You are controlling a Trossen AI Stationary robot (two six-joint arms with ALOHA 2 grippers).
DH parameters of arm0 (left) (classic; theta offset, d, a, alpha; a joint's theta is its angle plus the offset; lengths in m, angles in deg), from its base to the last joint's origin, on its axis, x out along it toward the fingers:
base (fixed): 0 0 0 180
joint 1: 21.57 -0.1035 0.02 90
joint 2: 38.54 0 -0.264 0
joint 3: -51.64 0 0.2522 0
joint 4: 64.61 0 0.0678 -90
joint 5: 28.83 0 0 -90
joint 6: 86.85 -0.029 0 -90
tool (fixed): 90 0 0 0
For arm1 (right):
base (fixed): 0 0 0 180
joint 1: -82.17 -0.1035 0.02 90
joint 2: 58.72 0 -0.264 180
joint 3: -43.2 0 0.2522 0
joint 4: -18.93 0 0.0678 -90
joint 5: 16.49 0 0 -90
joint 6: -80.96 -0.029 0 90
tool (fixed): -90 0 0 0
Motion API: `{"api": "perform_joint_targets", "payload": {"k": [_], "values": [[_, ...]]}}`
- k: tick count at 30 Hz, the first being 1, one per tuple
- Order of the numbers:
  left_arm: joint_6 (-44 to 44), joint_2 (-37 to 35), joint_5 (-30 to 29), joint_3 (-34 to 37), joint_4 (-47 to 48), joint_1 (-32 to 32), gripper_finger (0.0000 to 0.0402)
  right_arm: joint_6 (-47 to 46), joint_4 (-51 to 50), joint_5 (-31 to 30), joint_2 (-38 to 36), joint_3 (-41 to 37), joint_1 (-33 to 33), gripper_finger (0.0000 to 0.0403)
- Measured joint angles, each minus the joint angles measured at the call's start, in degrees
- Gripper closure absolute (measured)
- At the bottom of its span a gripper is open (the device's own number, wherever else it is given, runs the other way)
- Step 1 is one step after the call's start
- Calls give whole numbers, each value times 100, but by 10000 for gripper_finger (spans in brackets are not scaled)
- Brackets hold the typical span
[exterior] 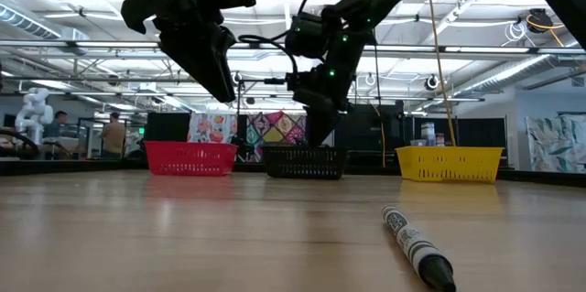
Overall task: Sort crayons
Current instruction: Put the blue crayon into the black bin, then put the gray crayon into the red bin
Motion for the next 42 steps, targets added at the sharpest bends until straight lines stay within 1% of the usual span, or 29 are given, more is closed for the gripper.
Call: {"api": "perform_joint_targets", "payload": {"k": [7, 11, 13, 20, 24, 28, 32, 36, 42], "values": [[-112, 0, -1, 0, 0, -7, 324, -24, 76, -8, 0, 0, 0, 333], [-144, 0, -1, 0, -18, -7, 324, -160, 57, -292, -8, 0, -27, 317], [-144, 0, -1, 0, -15, -7, 324, -182, -113, -289, -17, 45, -44, 312], [-49, 0, -1, 0, -42, -7, 324, -594, -1353, -284, -31, 842, -191, 307], [273, 0, 1, 0, -147, -1, 324, -851, -2275, -284, -37, 1334, -315, 307], [646, 0, 60, 0, -159, 11, 324, -1160, -3200, -284, -39, 1658, -458, 307], [1073, 0, 126, 0, -203, 12, 324, -1509, -4063, -288, -39, 1722, -642, 307], [1431, 0, 127, 0, -447, 20, 324, -1932, -4794, -299, -37, 1720, -902, 307], [1608, 0, 129, 0, -1011, 106, 324, -2341, -5264, -331, -49, 1720, -1488, 307]]}}
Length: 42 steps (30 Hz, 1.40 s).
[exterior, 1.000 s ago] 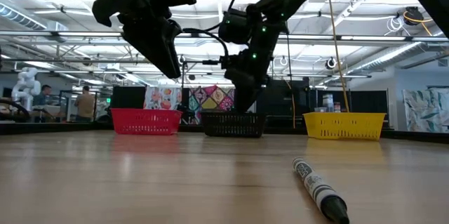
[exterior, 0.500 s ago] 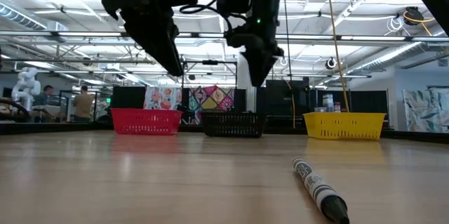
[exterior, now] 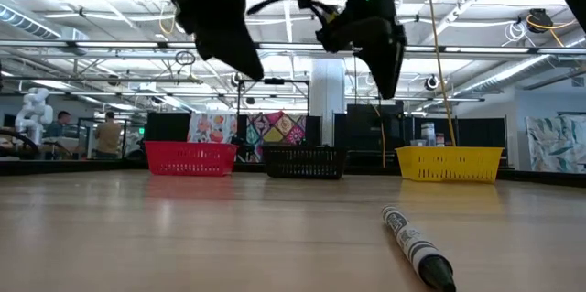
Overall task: Sort crayons
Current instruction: Put the gray crayon into the red bin
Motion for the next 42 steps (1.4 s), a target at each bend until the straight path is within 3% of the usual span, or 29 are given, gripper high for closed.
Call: {"api": "perform_joint_targets", "payload": {"k": [9, 22, 34, 42], "values": [[675, 0, -31, 0, -392, 219, 324, -605, -111, -275, -242, -4, -939, 307], [2679, 93, -914, -2, -421, 522, 324, -1896, -87, -875, -876, -4, -1953, 307], [3808, 1016, -751, -2, -1558, 920, 324, -2568, -78, -849, -890, -4, -2599, 307], [4061, 1332, -580, -2, -2130, 1254, 324, -2982, -81, -875, -892, -4, -2884, 307]]}}
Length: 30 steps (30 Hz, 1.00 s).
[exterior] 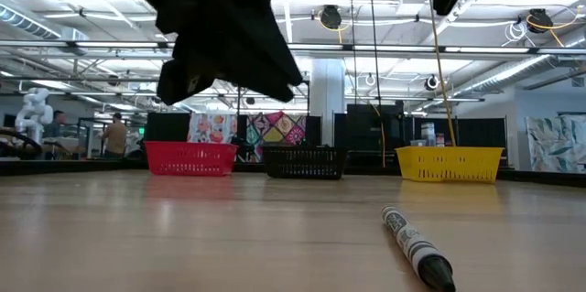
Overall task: Sort crayons
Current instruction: Put the gray crayon into the red bin
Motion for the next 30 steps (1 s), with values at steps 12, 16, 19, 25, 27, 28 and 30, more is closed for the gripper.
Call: {"api": "perform_joint_targets", "payload": {"k": [12, 16, 19, 25, 27, 28, 30], "values": [[-1403, 121, 2, -2, -1065, 113, 324, -435, 45, 13, 2, 0, -109, 307], [-1778, 119, 0, -4, -1451, 113, 324, -431, 115, 19, 24, -4, -128, 307], [-1876, 121, 4, -2, -1503, 78, 324, -431, 128, 19, 24, -4, -165, 307], [-1914, 121, 384, -2, -1478, -56, 324, -430, 145, 19, 30, -4, -249, 307], [-1914, 121, 488, -2, -1455, -101, 324, -431, 145, 10, 30, -4, -255, 307], [-1914, 121, 550, -2, -1441, -126, 324, -429, 145, 14, 30, -4, -255, 307], [-1889, 121, 629, -2, -1440, -177, 324, -434, 143, 19, 30, -4, -257, 307]]}}
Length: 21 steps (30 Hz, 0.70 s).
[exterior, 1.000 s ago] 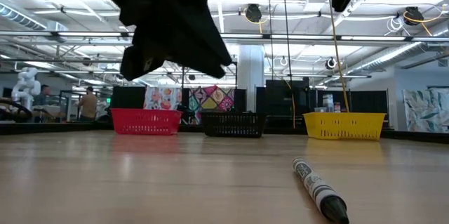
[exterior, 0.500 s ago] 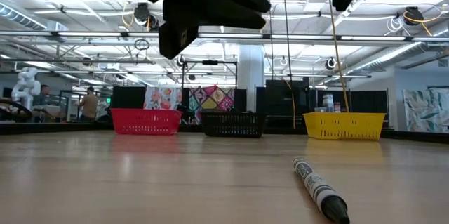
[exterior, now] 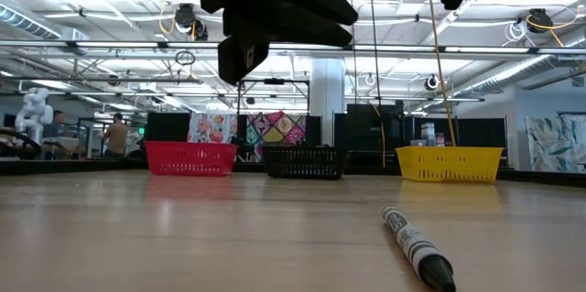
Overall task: Sort crayons
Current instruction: Put the gray crayon into the red bin
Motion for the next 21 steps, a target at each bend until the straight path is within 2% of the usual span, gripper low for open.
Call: {"api": "perform_joint_targets", "payload": {"k": [2, 6, 12, 18, 21], "values": [[184, 0, -74, 0, -2, -45, 324, -47, 0, -7, 0, 0, 0, 307], [1269, 0, -310, 0, -59, -64, 324, -260, -21, -329, 2, 0, 2, 307], [1505, 0, -284, -61, 487, 88, 324, -624, -136, -597, 2, 0, 2, 307], [1529, 187, -357, -665, 1416, 268, 324, -728, -141, -593, 2, 0, 2, 307], [1530, 400, -364, -999, 1431, 348, 324, -727, -144, -584, 2, 0, 2, 307]]}}
